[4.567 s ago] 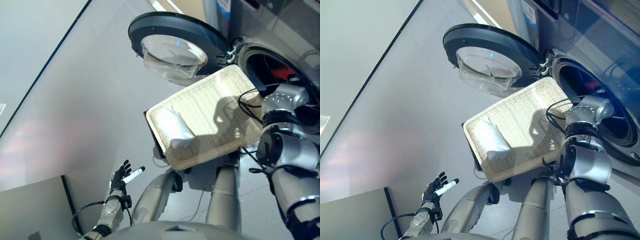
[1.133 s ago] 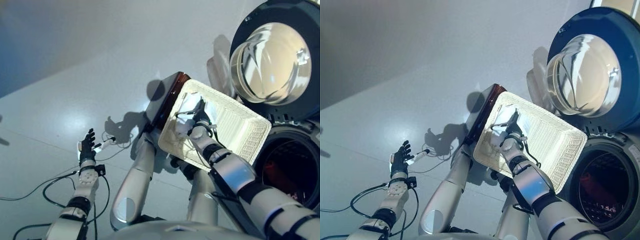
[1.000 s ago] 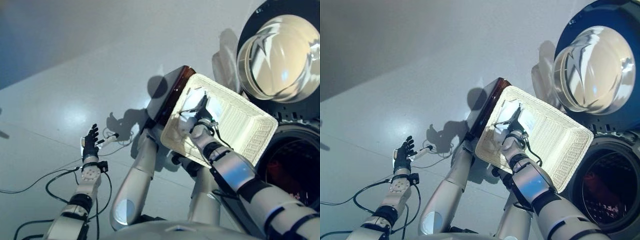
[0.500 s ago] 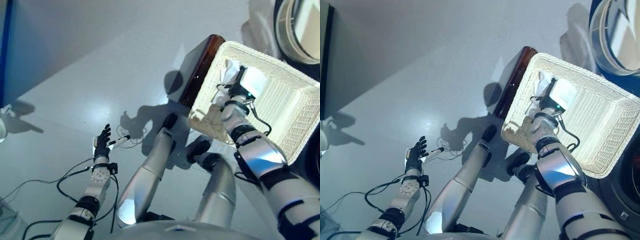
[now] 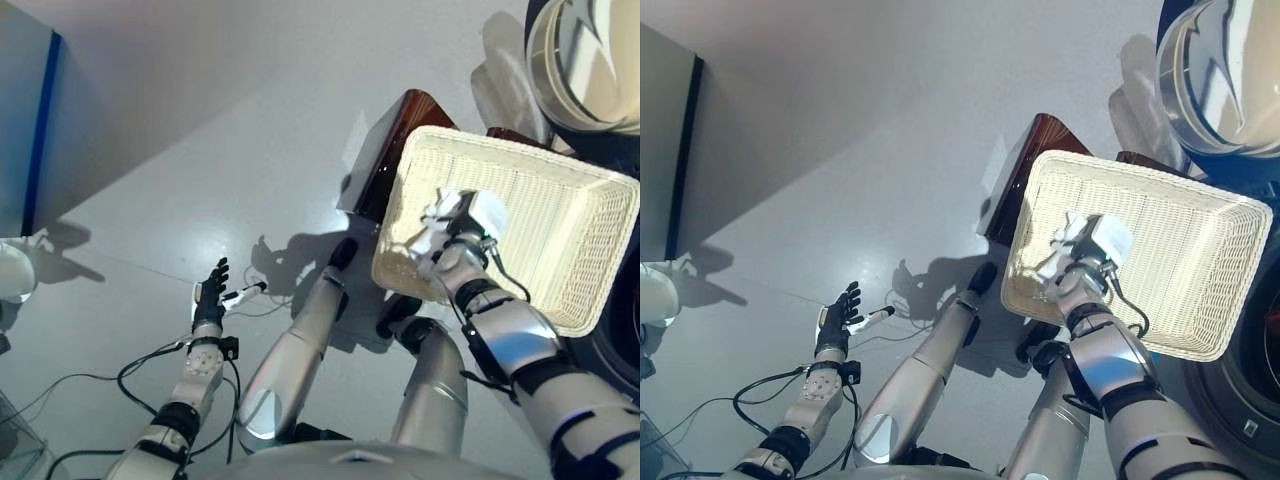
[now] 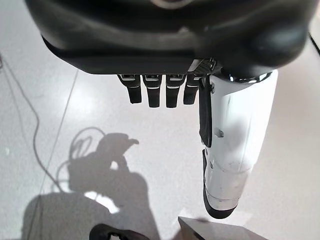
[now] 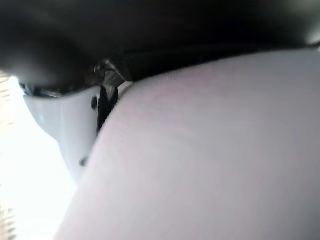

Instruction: Pick up the clothes and place them into the washing machine

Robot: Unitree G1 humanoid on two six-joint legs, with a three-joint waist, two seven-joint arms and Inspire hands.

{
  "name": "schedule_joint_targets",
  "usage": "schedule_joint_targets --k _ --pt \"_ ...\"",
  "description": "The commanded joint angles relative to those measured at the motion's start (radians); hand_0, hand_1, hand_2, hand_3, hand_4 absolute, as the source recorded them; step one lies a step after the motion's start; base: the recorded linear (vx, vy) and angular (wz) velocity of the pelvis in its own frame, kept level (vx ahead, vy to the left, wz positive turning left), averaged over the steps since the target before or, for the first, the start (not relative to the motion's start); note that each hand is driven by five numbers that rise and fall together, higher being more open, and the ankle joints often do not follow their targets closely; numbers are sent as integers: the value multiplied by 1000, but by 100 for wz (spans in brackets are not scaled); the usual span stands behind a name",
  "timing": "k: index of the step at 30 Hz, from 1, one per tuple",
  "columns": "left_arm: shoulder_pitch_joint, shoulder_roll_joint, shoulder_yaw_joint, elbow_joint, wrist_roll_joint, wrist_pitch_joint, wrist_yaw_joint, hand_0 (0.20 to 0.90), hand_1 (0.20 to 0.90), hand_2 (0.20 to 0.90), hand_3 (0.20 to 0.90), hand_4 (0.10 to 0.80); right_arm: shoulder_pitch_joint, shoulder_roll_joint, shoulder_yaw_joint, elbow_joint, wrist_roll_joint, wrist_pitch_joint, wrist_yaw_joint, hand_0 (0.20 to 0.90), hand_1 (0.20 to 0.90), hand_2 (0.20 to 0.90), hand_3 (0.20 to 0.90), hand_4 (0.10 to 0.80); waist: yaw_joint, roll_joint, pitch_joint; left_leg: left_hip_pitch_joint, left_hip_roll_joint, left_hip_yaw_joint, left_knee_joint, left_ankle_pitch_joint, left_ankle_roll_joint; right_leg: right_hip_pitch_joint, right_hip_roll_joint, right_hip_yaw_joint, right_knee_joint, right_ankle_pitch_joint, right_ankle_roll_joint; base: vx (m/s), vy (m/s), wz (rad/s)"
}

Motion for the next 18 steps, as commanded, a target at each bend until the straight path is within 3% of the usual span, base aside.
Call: schedule_joint_targets --k 1,8,9,13,14,15,18 --pt "69 12 36 81 4 -42 6 900 900 900 900 800 103 -68 -77 51 112 -39 -5 200 200 200 200 300 -15 42 -68 28 7 58 -113 28 -12 88 38 2 -196 146 8 108 -25 -23" --pt "95 19 71 165 -6 -35 -20 900 900 900 900 800 144 -154 -211 30 290 -126 49 200 200 200 200 300 -63 12 -118 150 39 87 -185 28 -20 205 72 25 -329 184 21 76 -15 -24" --pt "101 21 81 183 -7 -34 -32 900 900 900 900 800 155 -174 -257 35 355 -146 63 200 200 200 200 300 -74 14 -128 162 48 101 -203 60 -16 219 84 24 -366 222 13 20 12 -42" --pt "111 14 104 209 -32 -23 -71 900 900 900 900 800 192 -187 -454 16 719 -256 151 200 200 200 200 300 -101 20 -164 209 56 124 -223 46 -15 255 90 47 -407 229 21 53 4 -33" --pt "113 11 105 214 -36 -21 -78 900 900 900 900 800 204 -179 -539 -18 899 -311 189 200 200 200 200 300 -116 25 -174 220 56 129 -232 42 -15 263 92 59 -418 228 24 42 35 -23" --pt "121 13 110 211 -55 -23 -86 900 900 900 900 800 220 -168 -532 -17 913 -319 203 200 200 200 200 300 -117 29 -176 230 58 135 -237 42 -15 265 92 64 -420 230 24 18 47 -28" --pt "135 0 108 229 -95 -29 -108 900 900 900 900 800 266 -89 -623 -125 1204 -412 325 200 200 200 200 300 -147 50 -182 243 62 155 -243 38 -14 268 100 95 -431 230 25 -9 70 -31"
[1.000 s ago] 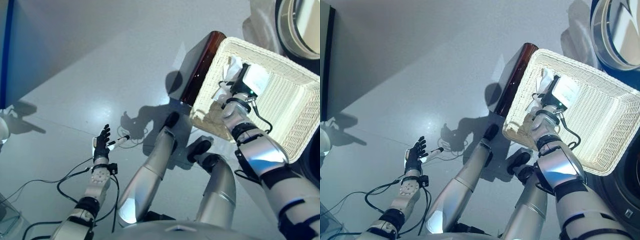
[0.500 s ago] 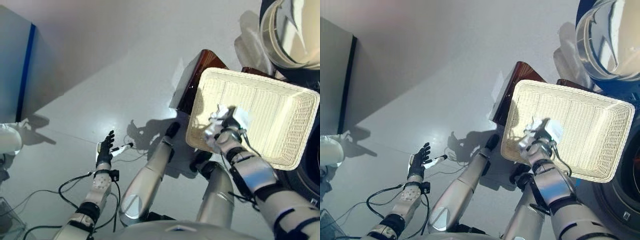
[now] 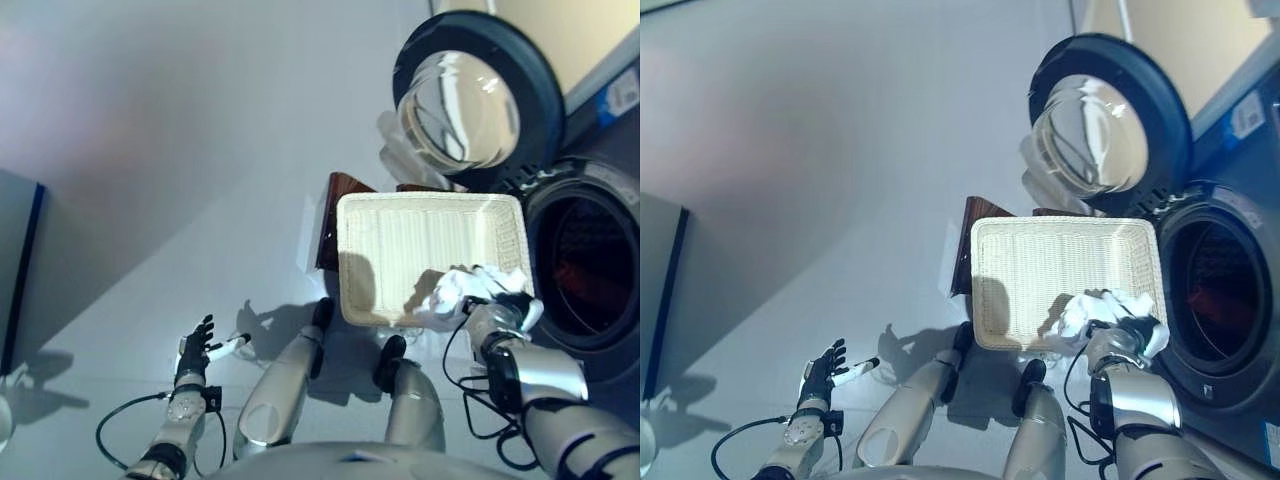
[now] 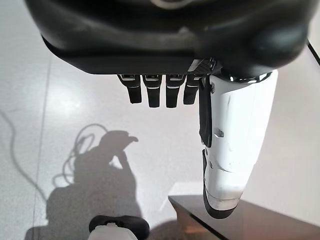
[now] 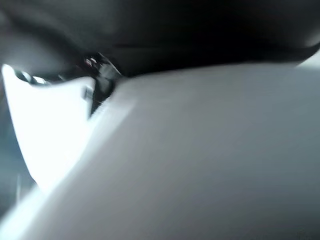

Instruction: Pick up the clothes and place them into the washing machine

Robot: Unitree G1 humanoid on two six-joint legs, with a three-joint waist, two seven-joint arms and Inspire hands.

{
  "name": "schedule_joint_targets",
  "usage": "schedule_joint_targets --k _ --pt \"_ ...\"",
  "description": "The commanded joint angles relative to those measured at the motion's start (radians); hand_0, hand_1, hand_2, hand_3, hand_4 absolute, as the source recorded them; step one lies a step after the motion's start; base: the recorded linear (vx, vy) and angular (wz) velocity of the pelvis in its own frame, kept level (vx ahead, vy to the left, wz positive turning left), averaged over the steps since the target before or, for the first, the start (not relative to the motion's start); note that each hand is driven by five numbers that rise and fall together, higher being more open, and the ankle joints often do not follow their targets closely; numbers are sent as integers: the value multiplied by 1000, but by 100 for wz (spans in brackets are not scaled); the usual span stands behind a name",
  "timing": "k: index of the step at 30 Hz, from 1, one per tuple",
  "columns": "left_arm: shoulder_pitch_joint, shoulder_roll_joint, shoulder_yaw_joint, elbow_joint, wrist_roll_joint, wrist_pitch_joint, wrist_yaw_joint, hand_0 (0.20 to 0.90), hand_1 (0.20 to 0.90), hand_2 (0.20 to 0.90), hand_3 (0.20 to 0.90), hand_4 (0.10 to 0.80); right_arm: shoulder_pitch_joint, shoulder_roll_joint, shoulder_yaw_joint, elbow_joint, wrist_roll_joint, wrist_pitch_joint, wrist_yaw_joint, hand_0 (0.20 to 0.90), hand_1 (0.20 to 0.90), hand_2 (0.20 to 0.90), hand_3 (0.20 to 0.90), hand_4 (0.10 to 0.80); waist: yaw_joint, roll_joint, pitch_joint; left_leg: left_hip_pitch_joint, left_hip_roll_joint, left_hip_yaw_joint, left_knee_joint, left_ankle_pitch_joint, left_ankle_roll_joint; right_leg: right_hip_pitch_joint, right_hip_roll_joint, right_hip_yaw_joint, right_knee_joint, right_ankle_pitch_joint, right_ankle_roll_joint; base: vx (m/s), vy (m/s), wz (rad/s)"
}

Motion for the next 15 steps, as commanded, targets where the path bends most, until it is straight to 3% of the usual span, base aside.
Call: schedule_joint_targets --k 1,3,7,13,15 --pt "15 -14 42 50 -93 -50 -13 900 900 900 900 800 48 -10 -48 -115 281 -142 118 200 200 200 200 300 -13 71 7 -37 -19 29 15 -11 -42 61 28 11 -149 94 -6 -21 78 -33" --pt "29 -32 27 63 -131 -60 -31 900 900 900 900 800 67 49 -56 -208 343 -184 144 200 200 200 200 300 -25 93 8 -37 -19 43 18 -11 -41 59 32 29 -152 97 -4 -33 76 -39" --pt "50 -54 -21 71 -181 -81 -43 900 900 900 900 800 26 82 -61 -360 364 -256 120 200 200 200 200 300 -43 148 7 -29 -22 63 4 -8 -40 48 34 61 -158 99 -4 -20 84 -30" --pt "63 -82 -97 49 -223 -106 -44 900 900 900 900 800 -60 105 -113 -537 358 -393 43 200 200 200 200 300 -54 229 -3 -30 -28 92 -1 -14 -34 20 32 108 -146 97 0 -2 70 -26" --pt "60 -91 -131 37 -228 -111 -44 900 900 900 900 800 -112 75 -134 -542 331 -416 -8 200 200 200 200 300 -55 258 -5 -29 -33 99 -3 -14 -33 9 30 121 -137 96 2 -5 59 -20"
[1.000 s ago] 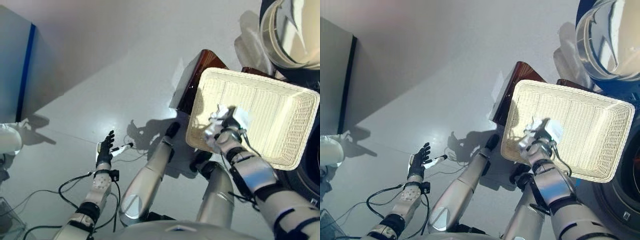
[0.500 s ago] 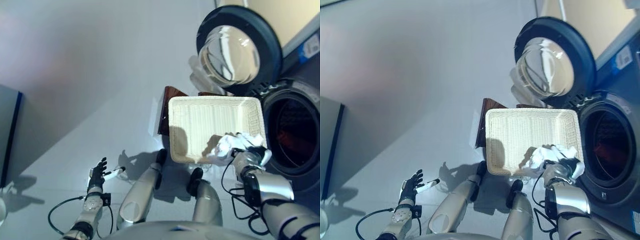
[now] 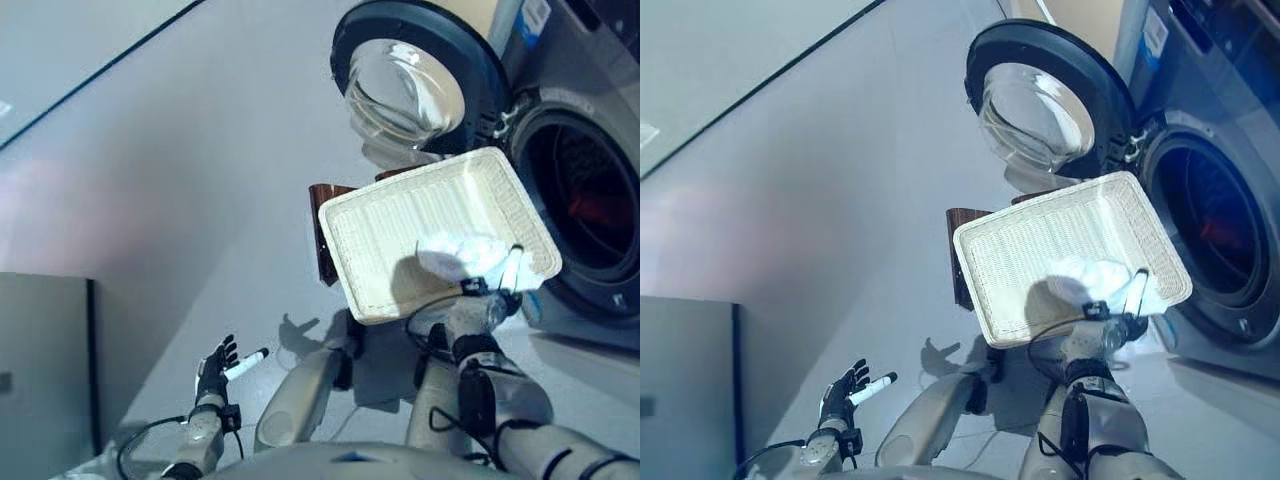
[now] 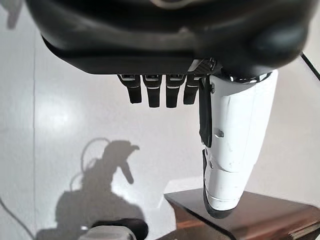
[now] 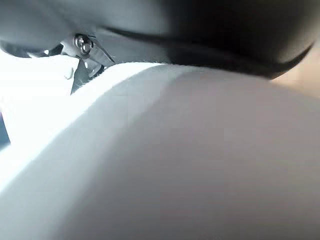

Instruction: Pick up the clothes and place them into the washing machine

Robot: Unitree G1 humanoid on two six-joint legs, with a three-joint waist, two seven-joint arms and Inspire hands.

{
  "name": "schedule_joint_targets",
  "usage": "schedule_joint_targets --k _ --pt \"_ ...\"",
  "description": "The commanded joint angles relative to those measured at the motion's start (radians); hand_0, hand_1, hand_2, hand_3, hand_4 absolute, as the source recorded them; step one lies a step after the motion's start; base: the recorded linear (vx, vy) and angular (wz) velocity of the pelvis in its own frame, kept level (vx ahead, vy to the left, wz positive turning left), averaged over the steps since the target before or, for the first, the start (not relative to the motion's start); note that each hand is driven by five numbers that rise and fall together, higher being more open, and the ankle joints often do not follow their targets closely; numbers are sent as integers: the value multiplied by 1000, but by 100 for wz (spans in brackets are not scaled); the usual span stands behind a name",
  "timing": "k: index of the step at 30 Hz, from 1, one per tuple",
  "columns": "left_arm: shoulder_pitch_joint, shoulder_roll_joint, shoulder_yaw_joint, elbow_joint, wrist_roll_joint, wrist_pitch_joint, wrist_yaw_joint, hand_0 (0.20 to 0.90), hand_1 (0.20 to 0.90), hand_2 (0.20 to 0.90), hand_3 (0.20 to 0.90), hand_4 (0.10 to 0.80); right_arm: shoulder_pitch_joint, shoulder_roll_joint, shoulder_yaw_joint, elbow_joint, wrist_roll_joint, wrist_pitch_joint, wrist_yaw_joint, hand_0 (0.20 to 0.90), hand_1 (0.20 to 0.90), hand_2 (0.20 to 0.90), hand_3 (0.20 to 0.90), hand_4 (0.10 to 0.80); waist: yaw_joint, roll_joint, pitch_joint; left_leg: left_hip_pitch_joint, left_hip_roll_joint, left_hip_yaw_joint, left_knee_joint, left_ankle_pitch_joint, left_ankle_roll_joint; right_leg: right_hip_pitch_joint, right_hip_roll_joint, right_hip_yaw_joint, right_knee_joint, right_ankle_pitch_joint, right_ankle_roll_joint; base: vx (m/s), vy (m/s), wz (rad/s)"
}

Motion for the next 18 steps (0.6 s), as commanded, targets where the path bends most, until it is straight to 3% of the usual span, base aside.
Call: schedule_joint_targets --k 1,6,12,17,18 --pt "1 1 -28 -1 -43 -62 17 900 900 900 900 800 -115 -99 -21 -96 -64 -126 -67 200 200 200 200 300 -4 44 -10 -59 -47 -28 46 -14 -47 77 4 -18 -130 57 -15 -6 57 -16" --pt "1 -6 -55 -2 -44 -61 19 900 900 900 900 800 -220 -163 -16 -43 -90 -130 -125 200 200 200 200 300 1 89 -16 -60 -47 -7 37 -17 -45 48 8 14 -124 62 -13 4 32 -16" --pt "9 -12 -74 -11 -34 -64 21 900 900 900 900 800 -284 -213 -23 -48 -129 -157 -186 200 200 200 200 300 4 117 -40 -54 -49 3 20 -20 -46 38 9 35 -118 58 -12 27 8 -16" --pt "27 17 -100 -66 -32 -75 13 900 900 900 900 800 -428 -382 3 -156 -273 -167 -317 200 200 200 200 300 9 167 -75 -42 -65 6 13 -22 -49 37 -6 50 -110 53 -9 18 19 2" --pt "26 23 -92 -68 -33 -75 14 900 900 900 900 800 -456 -427 29 -138 -284 -156 -323 900 900 900 900 800 14 174 -81 -42 -67 8 13 -24 -48 34 -8 55 -110 55 -7 23 52 3"
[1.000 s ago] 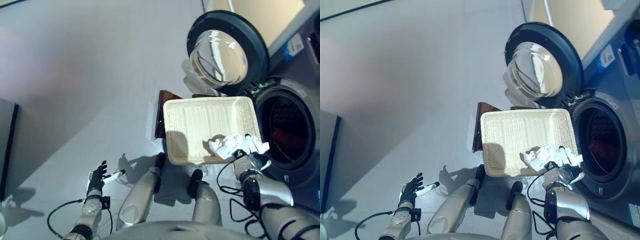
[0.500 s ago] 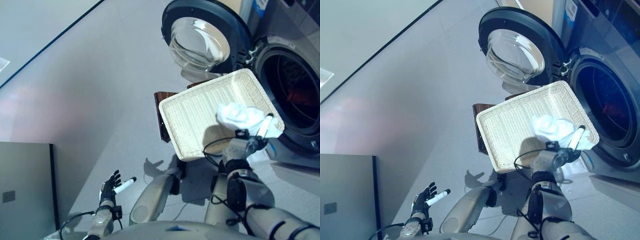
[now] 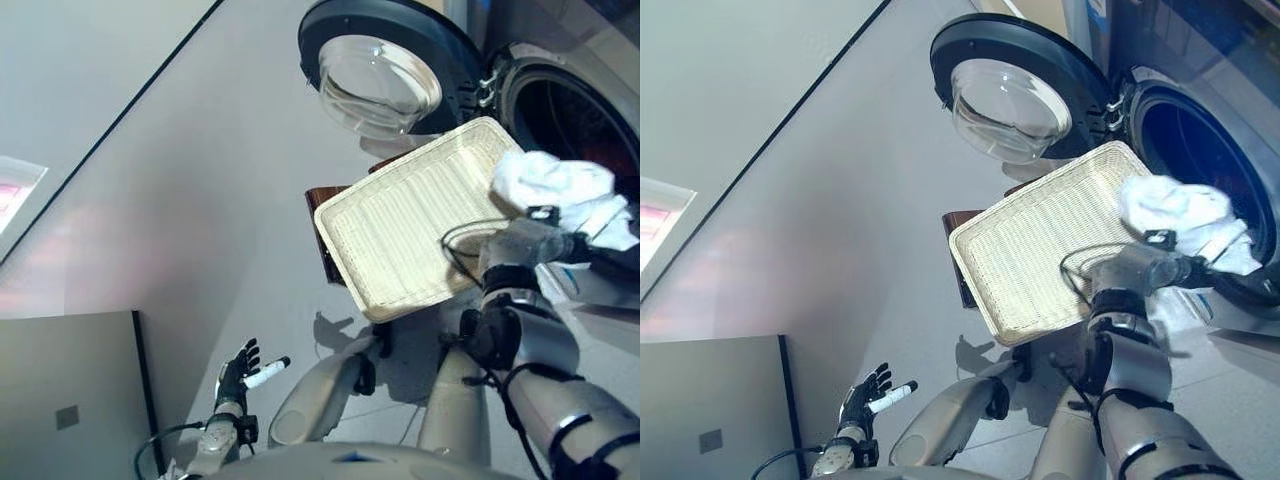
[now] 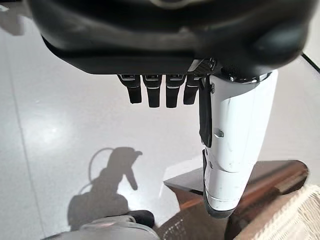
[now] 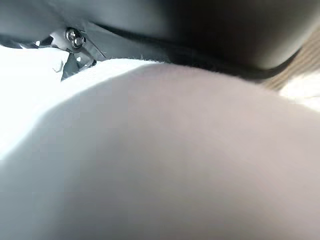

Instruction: Pick up the clothes and place them into the washing machine

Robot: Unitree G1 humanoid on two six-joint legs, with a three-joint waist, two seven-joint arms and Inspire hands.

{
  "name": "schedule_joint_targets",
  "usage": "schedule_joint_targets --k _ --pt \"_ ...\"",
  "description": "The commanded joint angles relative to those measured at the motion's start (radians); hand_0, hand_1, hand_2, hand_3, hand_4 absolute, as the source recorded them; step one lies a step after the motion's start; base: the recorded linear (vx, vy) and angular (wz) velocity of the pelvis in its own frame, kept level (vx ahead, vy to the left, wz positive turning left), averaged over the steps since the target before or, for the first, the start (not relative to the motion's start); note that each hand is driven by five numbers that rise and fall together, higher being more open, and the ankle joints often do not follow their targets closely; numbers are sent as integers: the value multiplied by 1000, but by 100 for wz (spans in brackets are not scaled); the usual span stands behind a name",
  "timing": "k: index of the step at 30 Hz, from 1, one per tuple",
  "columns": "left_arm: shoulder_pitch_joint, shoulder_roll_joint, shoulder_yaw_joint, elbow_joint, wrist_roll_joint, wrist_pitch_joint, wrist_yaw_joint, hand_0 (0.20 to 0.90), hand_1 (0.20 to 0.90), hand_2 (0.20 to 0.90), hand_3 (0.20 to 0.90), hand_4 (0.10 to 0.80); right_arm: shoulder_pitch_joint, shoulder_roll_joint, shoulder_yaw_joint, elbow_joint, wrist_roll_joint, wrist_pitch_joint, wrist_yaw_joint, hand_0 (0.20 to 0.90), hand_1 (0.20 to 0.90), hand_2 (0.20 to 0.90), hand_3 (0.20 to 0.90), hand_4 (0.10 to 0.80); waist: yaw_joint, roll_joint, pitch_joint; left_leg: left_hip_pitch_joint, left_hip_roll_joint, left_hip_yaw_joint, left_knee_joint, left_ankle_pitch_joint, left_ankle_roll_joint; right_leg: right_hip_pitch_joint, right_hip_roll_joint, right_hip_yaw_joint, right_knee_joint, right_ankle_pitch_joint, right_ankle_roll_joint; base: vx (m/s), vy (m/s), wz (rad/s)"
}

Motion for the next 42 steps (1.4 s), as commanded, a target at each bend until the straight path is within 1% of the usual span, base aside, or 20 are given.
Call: schedule_joint_targets --k 1,2,3,4,5,7,9,13,18,27,37,39,40,42 --pt "6 62 24 9 -37 -57 29 900 900 900 900 800 -148 -235 190 -120 -187 -45 28 900 900 900 900 800 10 42 -88 -86 -45 -5 97 -58 -46 80 -9 -24 -143 69 -14 25 57 0" --pt "3 69 32 2 -42 -57 30 900 900 900 900 800 -180 -269 237 -109 -173 -25 61 900 900 900 900 800 11 43 -91 -86 -45 1 96 -60 -45 75 -8 -16 -144 74 -12 24 53 -7" --pt "4 69 39 2 -46 -54 30 900 900 900 900 800 -194 -283 269 -83 -156 -13 87 900 900 900 900 800 11 44 -90 -86 -42 8 95 -61 -44 70 -5 -9 -147 78 -11 19 30 -19" --pt "3 66 41 1 -47 -54 30 900 900 900 900 800 -201 -288 275 -73 -146 -14 97 900 900 900 900 800 12 45 -88 -86 -41 11 95 -61 -44 69 -4 -6 -148 80 -11 40 43 -28" --pt "2 72 56 19 -56 -47 27 900 900 900 900 800 -208 -293 320 -17 -128 33 139 900 900 900 900 800 2 38 -89 -88 -35 27 96 -65 -42 63 3 9 -153 89 -9 41 48 -29" --pt "-1 61 62 35 -74 -45 17 900 900 900 900 800 -217 -281 334 22 -113 54 167 900 900 900 900 800 -5 31 -89 -88 -28 43 93 -69 -40 55 10 25 -160 96 -8 34 41 -33" --pt "-1 49 57 30 -91 -47 -4 900 900 900 900 800 -210 -267 331 47 -97 74 201 900 900 900 900 800 -9 28 -95 -86 -23 52 87 -71 -40 53 13 31 -167 100 -9 14 8 -30" --pt "-4 34 53 27 -97 -43 -25 900 900 900 900 800 -174 -252 318 103 -82 88 233 900 900 900 900 800 -14 22 -108 -74 -21 49 70 -69 -44 62 14 25 -182 102 -13 3 -6 -7" --pt "5 26 65 49 -93 -35 -29 900 900 900 900 800 -116 -202 310 145 -84 119 269 900 900 900 900 800 -14 15 -111 -73 -16 47 62 -63 -47 68 21 19 -188 104 -19 -3 -15 4" --pt "8 24 79 57 -84 -35 -28 900 900 900 900 800 -70 -150 286 133 -60 104 283 900 900 900 900 800 -7 12 -117 -68 -16 34 43 -49 -52 80 23 6 -200 103 -22 1 0 0" --pt "10 26 88 56 -76 -35 -26 900 900 900 900 800 -56 -125 290 110 -51 103 304 900 900 900 900 800 2 8 -137 -63 -14 30 40 -49 -54 89 23 0 -204 99 -25 0 0 0" --pt "14 26 90 53 -76 -37 -27 900 900 900 900 800 -51 -125 294 118 -60 113 305 900 900 900 900 800 3 5 -142 -60 -12 29 36 -49 -55 93 25 0 -210 100 -24 0 0 0" --pt "16 27 92 53 -71 -36 -28 900 900 900 900 800 -48 -138 299 149 -83 131 299 900 900 900 900 800 4 2 -144 -59 -11 29 36 -48 -55 95 25 -1 -213 101 -24 0 0 0" --pt "15 26 92 52 -70 -35 -27 900 900 900 900 800 -52 -141 300 153 -83 132 300 900 900 900 900 800 5 3 -144 -59 -10 30 36 -48 -55 96 25 -1 -214 101 -24 0 0 0"
